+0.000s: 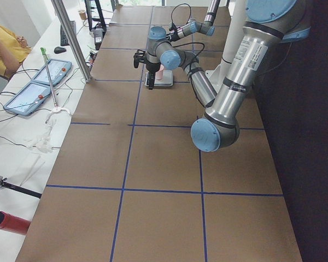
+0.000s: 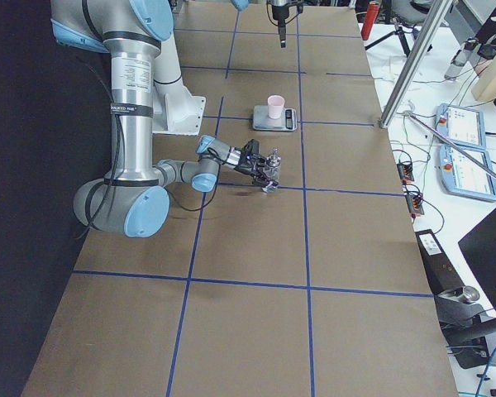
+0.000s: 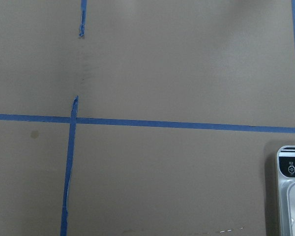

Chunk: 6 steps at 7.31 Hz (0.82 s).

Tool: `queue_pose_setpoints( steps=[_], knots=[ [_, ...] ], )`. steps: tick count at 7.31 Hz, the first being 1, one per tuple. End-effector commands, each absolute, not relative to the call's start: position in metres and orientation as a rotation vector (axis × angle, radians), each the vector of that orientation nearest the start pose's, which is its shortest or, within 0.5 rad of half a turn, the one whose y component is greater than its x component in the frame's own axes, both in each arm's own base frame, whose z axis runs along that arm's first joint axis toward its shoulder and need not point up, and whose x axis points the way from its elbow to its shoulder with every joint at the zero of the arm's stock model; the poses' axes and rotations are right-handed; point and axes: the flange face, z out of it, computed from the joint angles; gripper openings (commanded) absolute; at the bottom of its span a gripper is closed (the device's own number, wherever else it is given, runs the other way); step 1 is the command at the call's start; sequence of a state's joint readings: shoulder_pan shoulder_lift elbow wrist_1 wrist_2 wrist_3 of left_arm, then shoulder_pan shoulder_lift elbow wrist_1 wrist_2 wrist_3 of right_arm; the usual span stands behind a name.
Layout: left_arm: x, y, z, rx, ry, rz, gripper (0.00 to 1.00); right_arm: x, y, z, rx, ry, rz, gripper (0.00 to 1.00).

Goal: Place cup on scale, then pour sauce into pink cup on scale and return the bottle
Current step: 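Lift the sauce bottle with the right gripper and carry it toward the pink cup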

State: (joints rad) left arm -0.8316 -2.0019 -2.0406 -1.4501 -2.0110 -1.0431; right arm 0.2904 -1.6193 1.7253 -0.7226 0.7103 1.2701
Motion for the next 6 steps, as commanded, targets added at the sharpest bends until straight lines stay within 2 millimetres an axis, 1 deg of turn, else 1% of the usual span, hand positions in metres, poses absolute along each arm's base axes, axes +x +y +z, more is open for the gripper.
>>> queue_pose_setpoints(
  steps=[1,2,3,4,5,6],
  knots=[
    [0.307,-0.471,0.236,0.157,0.856,-0.114,1.00,-0.393,-0.336,0.465,1.050,-0.652,0.383,0.00],
    [0.307,-0.471,0.234,0.160,0.859,-0.113,1.00,-0.391,-0.336,0.454,1.066,-0.643,0.347,0.00],
    [0.306,-0.471,0.235,0.158,0.857,-0.113,1.00,-0.390,-0.334,0.434,1.079,-0.658,0.318,0.00],
    [0.307,-0.471,0.236,0.157,0.856,-0.114,1.00,-0.393,-0.333,0.428,1.065,-0.662,0.297,0.00],
    [0.306,-0.471,0.235,0.159,0.857,-0.115,1.00,-0.398,-0.332,0.430,1.053,-0.658,0.280,0.00],
    [0.306,-0.472,0.236,0.158,0.856,-0.115,1.00,-0.407,-0.333,0.417,1.053,-0.669,0.282,0.00]
  ],
)
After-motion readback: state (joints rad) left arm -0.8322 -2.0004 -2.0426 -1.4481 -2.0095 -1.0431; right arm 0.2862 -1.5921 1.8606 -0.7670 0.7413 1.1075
